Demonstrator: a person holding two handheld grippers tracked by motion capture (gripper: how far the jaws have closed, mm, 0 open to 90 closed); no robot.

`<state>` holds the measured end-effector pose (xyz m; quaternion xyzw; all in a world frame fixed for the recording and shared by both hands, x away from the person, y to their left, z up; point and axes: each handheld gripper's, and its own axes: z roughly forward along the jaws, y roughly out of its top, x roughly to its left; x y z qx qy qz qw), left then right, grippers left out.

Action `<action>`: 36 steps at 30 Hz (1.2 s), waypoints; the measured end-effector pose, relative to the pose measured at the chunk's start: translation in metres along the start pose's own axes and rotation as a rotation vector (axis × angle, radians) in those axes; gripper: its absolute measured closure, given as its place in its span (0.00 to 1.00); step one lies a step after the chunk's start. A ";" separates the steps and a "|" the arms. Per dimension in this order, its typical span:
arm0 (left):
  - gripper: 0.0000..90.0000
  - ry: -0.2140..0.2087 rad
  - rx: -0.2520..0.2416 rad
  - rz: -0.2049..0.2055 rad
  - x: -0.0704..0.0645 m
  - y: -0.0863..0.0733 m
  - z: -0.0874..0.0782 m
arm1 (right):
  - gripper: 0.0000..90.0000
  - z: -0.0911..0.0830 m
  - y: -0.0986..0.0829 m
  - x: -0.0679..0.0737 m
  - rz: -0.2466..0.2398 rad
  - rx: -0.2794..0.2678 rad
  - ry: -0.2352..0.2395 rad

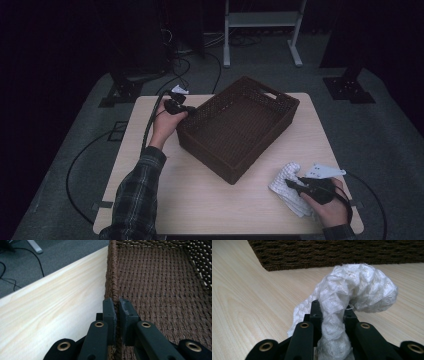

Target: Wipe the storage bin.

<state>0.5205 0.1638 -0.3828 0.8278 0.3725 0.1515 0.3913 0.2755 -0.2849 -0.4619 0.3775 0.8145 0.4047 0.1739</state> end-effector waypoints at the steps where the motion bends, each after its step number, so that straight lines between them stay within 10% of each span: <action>1: 0.93 0.003 0.001 -0.003 0.000 -0.002 -0.003 | 0.84 0.000 0.000 0.000 -0.001 0.000 0.000; 27: 0.87 0.015 -0.047 -0.044 0.006 -0.052 -0.067 | 0.84 0.005 0.003 0.003 -0.010 0.010 0.008; 36: 1.00 0.018 -0.087 -0.047 0.006 -0.070 -0.102 | 0.84 0.006 0.004 0.004 -0.015 0.009 0.008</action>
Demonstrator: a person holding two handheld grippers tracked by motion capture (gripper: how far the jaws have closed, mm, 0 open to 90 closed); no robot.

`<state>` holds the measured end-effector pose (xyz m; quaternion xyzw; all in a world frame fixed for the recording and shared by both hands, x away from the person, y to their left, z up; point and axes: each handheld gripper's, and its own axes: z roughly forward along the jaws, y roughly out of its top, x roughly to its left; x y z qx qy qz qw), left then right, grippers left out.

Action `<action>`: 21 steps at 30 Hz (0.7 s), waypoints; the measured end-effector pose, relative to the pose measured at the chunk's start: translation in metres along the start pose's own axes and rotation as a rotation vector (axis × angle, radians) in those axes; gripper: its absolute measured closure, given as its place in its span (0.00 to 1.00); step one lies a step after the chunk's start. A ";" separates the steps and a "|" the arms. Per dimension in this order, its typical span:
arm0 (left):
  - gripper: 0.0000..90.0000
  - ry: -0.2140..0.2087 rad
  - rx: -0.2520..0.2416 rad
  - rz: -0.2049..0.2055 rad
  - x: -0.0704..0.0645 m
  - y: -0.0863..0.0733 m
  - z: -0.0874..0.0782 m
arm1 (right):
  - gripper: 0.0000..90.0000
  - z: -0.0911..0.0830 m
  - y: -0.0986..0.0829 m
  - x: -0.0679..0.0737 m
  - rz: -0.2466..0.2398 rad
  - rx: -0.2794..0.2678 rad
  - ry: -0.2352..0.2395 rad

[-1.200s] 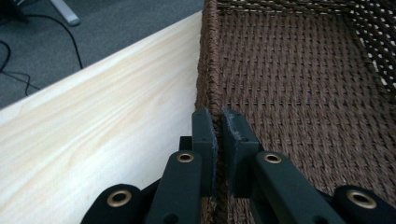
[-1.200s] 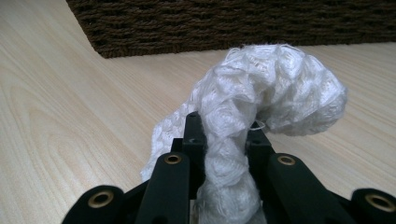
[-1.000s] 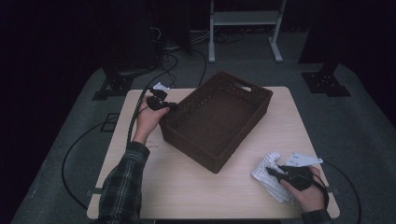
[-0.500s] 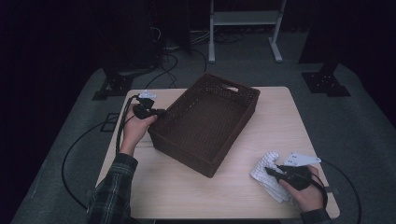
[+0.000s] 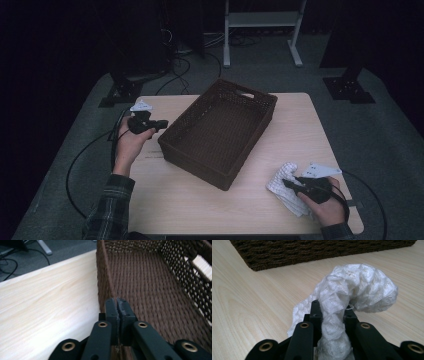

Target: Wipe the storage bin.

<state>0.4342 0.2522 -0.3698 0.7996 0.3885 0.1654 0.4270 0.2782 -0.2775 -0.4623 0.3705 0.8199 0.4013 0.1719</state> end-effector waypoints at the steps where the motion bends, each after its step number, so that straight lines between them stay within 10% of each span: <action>1: 1.00 0.000 -0.002 0.003 -0.001 -0.002 -0.002 | 0.84 0.000 0.000 0.000 0.001 0.000 0.000; 21: 1.00 -0.008 -0.005 0.003 0.002 -0.040 -0.011 | 0.84 0.001 0.000 0.001 0.000 0.002 -0.003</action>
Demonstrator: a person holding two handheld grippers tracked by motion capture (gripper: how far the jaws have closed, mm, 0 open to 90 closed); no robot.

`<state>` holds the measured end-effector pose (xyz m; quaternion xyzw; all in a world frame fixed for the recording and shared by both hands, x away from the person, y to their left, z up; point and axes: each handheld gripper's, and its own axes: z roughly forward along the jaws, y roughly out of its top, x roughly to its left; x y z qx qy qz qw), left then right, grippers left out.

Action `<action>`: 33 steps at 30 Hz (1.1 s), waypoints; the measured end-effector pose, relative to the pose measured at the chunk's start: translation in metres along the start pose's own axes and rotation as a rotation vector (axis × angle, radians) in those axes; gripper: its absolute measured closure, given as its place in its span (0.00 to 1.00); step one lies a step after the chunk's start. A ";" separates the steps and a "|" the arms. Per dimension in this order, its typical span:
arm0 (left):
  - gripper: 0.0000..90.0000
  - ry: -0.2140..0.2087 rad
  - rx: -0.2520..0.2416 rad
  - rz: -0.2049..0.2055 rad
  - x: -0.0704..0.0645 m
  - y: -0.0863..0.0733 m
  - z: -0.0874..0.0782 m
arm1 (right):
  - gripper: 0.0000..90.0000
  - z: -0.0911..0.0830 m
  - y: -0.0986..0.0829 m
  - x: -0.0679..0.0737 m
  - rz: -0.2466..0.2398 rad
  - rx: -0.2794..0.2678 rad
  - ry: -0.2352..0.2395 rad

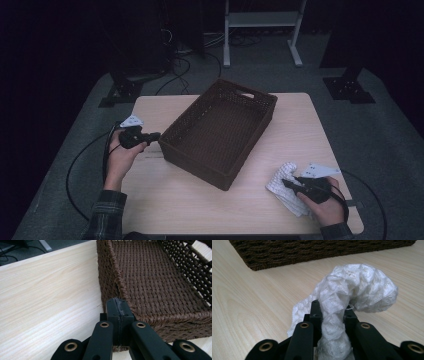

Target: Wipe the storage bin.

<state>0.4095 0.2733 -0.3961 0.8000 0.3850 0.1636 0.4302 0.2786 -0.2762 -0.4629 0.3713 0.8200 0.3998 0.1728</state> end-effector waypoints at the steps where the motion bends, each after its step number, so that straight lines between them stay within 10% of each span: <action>1: 1.00 -0.003 -0.001 0.001 0.000 -0.001 0.000 | 0.84 0.000 0.000 0.000 -0.001 0.000 -0.001; 33: 0.99 -0.196 0.041 0.124 -0.082 -0.008 0.018 | 0.84 -0.009 -0.005 -0.011 0.025 0.014 -0.030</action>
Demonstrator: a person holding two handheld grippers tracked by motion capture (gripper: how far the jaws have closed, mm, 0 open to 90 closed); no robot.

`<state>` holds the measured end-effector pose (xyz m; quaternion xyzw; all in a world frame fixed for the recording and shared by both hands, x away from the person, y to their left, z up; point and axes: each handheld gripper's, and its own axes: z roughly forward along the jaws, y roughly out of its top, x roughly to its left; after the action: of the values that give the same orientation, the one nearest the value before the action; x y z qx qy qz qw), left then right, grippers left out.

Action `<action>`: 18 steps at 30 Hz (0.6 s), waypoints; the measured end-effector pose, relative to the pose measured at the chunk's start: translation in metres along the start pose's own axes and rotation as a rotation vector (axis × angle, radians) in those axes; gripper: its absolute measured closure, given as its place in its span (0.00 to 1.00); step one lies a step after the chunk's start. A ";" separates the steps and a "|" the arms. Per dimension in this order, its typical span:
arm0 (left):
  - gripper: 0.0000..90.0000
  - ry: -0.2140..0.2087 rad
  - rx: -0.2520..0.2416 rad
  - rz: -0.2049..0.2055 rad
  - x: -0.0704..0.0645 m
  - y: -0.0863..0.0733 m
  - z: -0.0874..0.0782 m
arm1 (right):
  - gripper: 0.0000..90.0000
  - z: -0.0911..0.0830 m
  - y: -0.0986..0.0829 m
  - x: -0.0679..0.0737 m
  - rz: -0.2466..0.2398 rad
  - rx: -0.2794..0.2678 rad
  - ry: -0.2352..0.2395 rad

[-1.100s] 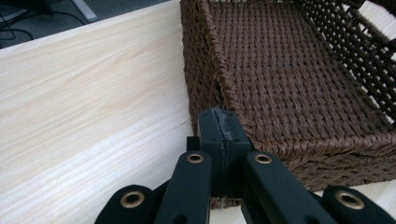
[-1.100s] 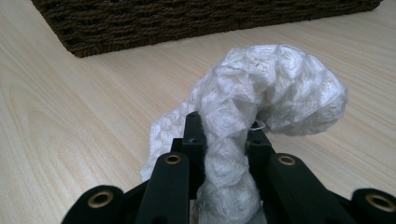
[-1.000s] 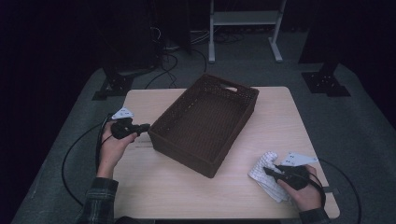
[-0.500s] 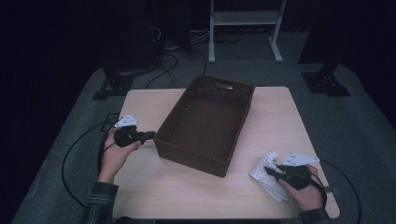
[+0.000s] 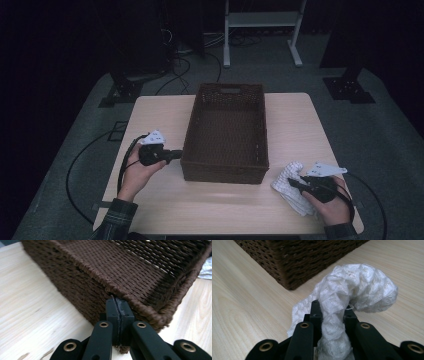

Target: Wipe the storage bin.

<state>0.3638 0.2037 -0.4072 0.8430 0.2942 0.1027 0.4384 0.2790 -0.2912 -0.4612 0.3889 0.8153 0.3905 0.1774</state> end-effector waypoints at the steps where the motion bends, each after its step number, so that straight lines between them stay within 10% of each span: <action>1: 0.99 -0.014 0.004 0.008 -0.004 0.002 0.004 | 0.84 0.000 0.000 -0.001 0.003 0.002 0.003; 18: 0.98 -0.089 -0.012 0.055 -0.034 0.014 0.029 | 0.84 -0.006 -0.007 -0.001 0.011 0.008 -0.003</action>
<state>0.3543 0.1581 -0.4107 0.8519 0.2505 0.0790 0.4530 0.2731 -0.2977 -0.4627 0.3948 0.8144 0.3878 0.1748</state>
